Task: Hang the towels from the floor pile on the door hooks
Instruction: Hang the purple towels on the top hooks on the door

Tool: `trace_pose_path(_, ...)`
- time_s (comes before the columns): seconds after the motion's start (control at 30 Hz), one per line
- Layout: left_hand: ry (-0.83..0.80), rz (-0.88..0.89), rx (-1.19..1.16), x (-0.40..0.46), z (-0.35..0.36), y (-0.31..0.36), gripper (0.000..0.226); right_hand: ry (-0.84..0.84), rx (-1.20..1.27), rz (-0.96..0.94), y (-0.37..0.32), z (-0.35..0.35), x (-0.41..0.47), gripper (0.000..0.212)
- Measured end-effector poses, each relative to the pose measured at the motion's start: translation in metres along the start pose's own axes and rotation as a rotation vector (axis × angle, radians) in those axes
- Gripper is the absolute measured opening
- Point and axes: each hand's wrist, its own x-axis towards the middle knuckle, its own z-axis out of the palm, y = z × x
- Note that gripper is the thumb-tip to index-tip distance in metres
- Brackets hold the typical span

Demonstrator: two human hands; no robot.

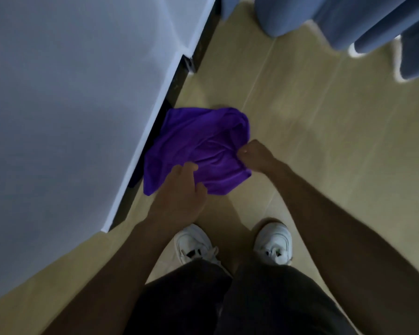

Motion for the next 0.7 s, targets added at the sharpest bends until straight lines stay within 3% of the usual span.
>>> trace_pose_path(0.17, -0.059, 0.026, -0.032, -0.092, -0.019, 0.040, 0.038, 0.053, 0.620, -0.127, -0.084, -0.042, -0.151, 0.024)
trace_pose_path(0.37, 0.350, 0.118, -0.151, -0.207, -0.137, 0.148, 0.017, 0.035, 1.061, -0.163, -0.192, -0.153, -0.351, 0.032)
trace_pose_path(0.57, 0.486, 0.254, -0.234, -0.313, -0.273, 0.245, 0.016, 0.069, 1.048, -0.344, -0.268, -0.293, -0.508, 0.027)
trace_pose_path(0.7, 0.502, 0.465, -0.257, -0.368, -0.347, 0.305, 0.014, 0.085, 0.943, -0.491, -0.289, -0.368, -0.570, 0.025)
